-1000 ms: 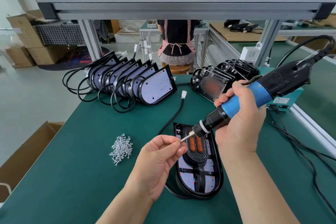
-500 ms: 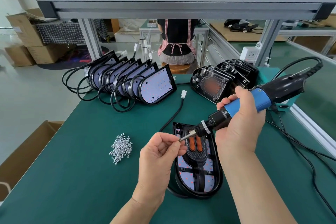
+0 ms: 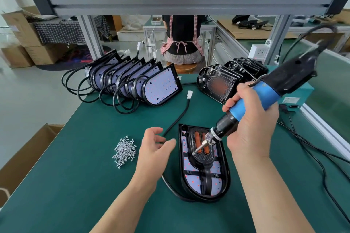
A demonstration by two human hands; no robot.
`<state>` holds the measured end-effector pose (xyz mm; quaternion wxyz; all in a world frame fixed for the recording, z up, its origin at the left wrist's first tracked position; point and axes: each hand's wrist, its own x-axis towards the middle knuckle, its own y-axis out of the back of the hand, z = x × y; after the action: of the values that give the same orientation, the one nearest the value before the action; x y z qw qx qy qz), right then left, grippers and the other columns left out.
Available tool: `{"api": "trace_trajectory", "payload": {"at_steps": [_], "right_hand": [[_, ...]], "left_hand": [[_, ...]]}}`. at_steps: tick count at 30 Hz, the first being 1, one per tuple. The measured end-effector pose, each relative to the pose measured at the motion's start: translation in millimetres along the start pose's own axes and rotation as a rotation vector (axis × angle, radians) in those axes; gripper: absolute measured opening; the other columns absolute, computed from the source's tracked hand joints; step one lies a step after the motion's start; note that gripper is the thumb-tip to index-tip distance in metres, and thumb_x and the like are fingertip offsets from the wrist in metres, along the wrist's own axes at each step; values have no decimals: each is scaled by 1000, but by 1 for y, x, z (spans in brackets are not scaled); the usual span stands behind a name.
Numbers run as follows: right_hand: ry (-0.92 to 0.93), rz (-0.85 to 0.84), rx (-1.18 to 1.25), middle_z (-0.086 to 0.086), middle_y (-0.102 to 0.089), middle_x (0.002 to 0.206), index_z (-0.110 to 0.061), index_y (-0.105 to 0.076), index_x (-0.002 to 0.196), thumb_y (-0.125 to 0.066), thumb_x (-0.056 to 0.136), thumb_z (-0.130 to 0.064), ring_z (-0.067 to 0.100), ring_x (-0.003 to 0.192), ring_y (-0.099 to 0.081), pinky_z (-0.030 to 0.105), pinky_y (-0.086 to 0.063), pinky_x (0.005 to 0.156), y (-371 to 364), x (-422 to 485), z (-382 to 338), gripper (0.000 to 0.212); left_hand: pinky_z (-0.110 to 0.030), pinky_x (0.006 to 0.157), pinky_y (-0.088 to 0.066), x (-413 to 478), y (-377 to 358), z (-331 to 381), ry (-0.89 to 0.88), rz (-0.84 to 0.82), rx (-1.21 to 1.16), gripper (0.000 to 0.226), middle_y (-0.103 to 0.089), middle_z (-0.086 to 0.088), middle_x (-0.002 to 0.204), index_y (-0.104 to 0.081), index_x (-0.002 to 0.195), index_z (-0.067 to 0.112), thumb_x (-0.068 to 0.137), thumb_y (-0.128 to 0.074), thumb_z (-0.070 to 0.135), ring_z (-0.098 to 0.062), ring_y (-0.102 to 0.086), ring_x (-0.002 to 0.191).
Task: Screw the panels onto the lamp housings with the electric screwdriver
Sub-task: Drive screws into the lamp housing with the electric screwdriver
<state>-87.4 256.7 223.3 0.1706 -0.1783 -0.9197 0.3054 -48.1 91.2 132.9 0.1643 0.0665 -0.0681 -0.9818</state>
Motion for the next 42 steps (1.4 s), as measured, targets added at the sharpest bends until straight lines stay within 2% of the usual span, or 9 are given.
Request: {"api": "trace_trajectory", "payload": {"at_steps": [3, 5, 10, 20, 25, 29, 34, 37, 42], "right_hand": [[-6, -93, -115, 2, -51, 61, -9, -48, 93, -67, 79, -10, 18, 48, -50, 24, -44, 50, 0, -8, 8, 23], [-5, -138, -175, 1, -50, 55, -11, -49, 88, -67, 78, -10, 18, 45, -48, 24, -43, 48, -1, -14, 15, 21], [-34, -183, -190, -1, -51, 53, -17, -52, 89, -68, 78, -11, 19, 46, -49, 26, -45, 50, -1, -22, 24, 20], [-12, -188, -189, 0, -51, 53, -16, -52, 89, -67, 78, -10, 18, 45, -49, 25, -45, 50, -3, -21, 26, 20], [-39, -213, -196, 3, -51, 54, -16, -53, 89, -68, 77, -10, 18, 46, -49, 25, -45, 49, -4, -24, 30, 19], [-43, -247, -199, 0, -53, 54, -19, -58, 90, -68, 78, -11, 18, 46, -50, 25, -45, 50, -4, -24, 32, 17], [-25, -265, -216, -2, -54, 52, -21, -58, 92, -66, 80, -11, 17, 46, -50, 24, -45, 51, -2, -23, 34, 18], [-31, -263, -227, -2, -53, 50, -20, -55, 90, -64, 79, -11, 18, 45, -49, 25, -44, 50, -2, -21, 36, 17], [-27, -333, -212, 0, -49, 49, -18, -50, 85, -62, 78, -8, 20, 43, -47, 27, -43, 50, 1, -19, 40, 17]], "left_hand": [[-25, 53, -48, 9, -11, 4, 159, -181, 147, 81, -65, -7, 103, -49, 123, 23, 61, -60, 74, -16, -63, 79], [-26, 57, -46, 12, -20, 6, 147, -218, 261, 86, -65, -1, 104, -50, 119, 23, 56, -57, 82, -16, -62, 85], [-27, 57, -40, 12, -29, 7, 59, -210, 357, 70, -66, 7, 83, -57, 86, 20, 42, -54, 74, -8, -59, 72], [-31, 64, -45, 14, -29, 1, 43, -218, 305, 70, -69, 3, 84, -58, 89, 17, 44, -57, 72, -17, -62, 77], [-32, 62, -43, 15, -30, 0, 34, -213, 311, 55, -64, 3, 79, -55, 86, 17, 55, -59, 62, -17, -56, 70], [-39, 75, -52, 16, -31, -1, 33, -207, 316, 52, -68, -2, 85, -56, 90, 16, 60, -60, 57, -23, -63, 80], [-41, 73, -51, 16, -32, -2, 41, -202, 279, 48, -66, -1, 83, -55, 86, 17, 60, -63, 56, -23, -60, 76], [-33, 63, -42, 16, -33, -3, 32, -187, 270, 49, -60, 5, 74, -51, 78, 19, 54, -63, 60, -17, -52, 66], [-38, 67, -45, 15, -33, -3, 41, -170, 262, 62, -61, 0, 74, -53, 84, 9, 50, -62, 60, -21, -51, 68]]}}
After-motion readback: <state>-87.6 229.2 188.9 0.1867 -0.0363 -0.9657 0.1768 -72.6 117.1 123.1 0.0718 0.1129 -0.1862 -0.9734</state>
